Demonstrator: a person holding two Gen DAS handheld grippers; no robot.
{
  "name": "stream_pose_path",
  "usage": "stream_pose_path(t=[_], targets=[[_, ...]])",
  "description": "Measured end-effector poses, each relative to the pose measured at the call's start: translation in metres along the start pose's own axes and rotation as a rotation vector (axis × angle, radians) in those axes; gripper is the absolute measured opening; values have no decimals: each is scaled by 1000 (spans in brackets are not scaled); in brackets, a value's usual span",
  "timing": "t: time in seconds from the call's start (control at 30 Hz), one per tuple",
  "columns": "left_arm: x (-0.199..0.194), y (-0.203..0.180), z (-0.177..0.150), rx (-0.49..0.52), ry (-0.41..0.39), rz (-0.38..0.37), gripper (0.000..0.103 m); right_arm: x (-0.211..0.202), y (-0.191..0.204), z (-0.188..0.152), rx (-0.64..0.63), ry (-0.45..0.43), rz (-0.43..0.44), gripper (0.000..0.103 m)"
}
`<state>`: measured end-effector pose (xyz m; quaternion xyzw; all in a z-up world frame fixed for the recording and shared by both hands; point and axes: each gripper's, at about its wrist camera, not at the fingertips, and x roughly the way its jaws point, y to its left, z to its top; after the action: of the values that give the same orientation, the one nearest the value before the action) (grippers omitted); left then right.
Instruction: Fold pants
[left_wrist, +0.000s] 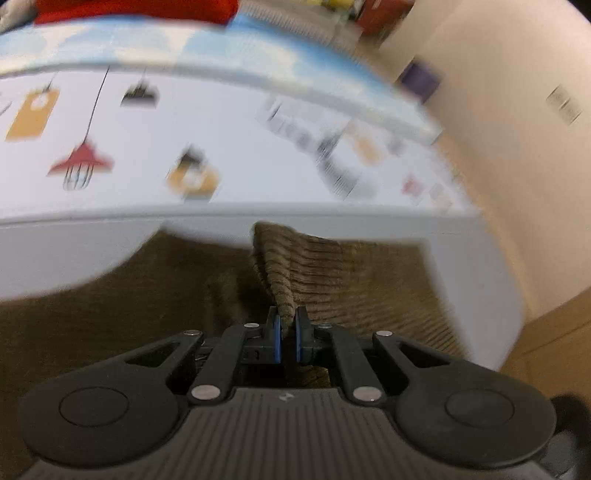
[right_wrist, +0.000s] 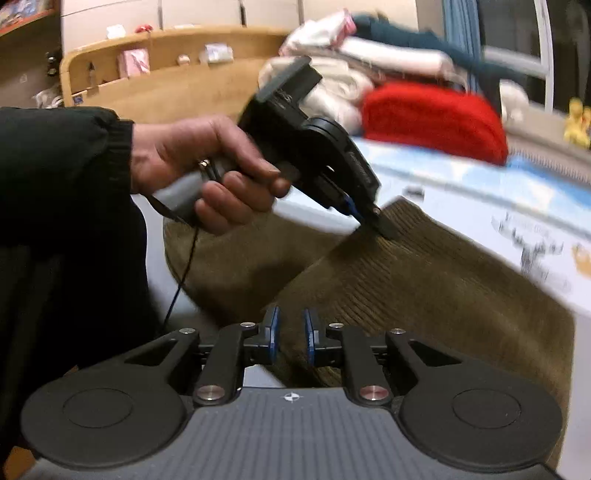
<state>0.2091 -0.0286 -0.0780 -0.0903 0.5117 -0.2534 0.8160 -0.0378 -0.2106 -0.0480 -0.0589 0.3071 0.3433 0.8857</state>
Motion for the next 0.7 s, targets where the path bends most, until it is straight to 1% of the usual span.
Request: stream_pose_path(t=[0.03,0.07,0.1,0.13,0.17,0.23,0.27,0.3,0.33,0.37,0.4,0.43,0.5,0.53,0.57,0.6,0.63,0.67,0.7], targets=[[9,1,-2,9,33,29,9,-1,-5,0,27,0,-13,23],[12,0,-4,27,30,59,9,-4,-12,0,62,-8,-39,29],[10,-3,-4,51,4,89,9,-8,-22,1,112,-17,-76,33],[7,-7,-5,72,-21,108,9,-11,-33,1,166,-19,-121,39],[2,-9,-5,84,-40,121,9,-14,-45,0,223,-9,-187,43],[-9,-10,-8,87,-73,144,9,-21,-73,-8,339,22,-344,44],[-12,-11,-8,75,-73,147,12,-25,-86,-13,395,45,-424,44],[-17,-9,-11,45,-61,136,16,-29,-98,-18,447,73,-509,44],[-19,-7,-12,13,-45,114,29,-33,-108,-24,496,93,-570,45],[-22,-4,-15,-18,-24,92,47,-37,-120,-32,566,118,-613,48],[-22,-4,-22,-48,6,81,52,-39,-129,-39,623,149,-633,49],[-22,-3,-32,-75,41,76,56,-39,-137,-48,682,187,-640,50],[-16,-5,-49,-95,119,64,56,-40,-146,-62,786,215,-611,53],[-13,-6,-59,-87,158,65,55,-40,-149,-66,819,218,-598,54],[-9,-10,-66,-67,188,76,54,-40,-150,-67,831,219,-592,55],[-3,-13,-72,-39,214,92,50,-41,-150,-69,832,217,-588,55],[1,-15,-77,-5,223,96,33,-41,-151,-69,833,214,-583,54],[2,-17,-78,13,212,84,21,-41,-151,-69,837,209,-576,44],[-1,-21,-76,35,191,99,12,-41,-152,-69,839,196,-580,38]])
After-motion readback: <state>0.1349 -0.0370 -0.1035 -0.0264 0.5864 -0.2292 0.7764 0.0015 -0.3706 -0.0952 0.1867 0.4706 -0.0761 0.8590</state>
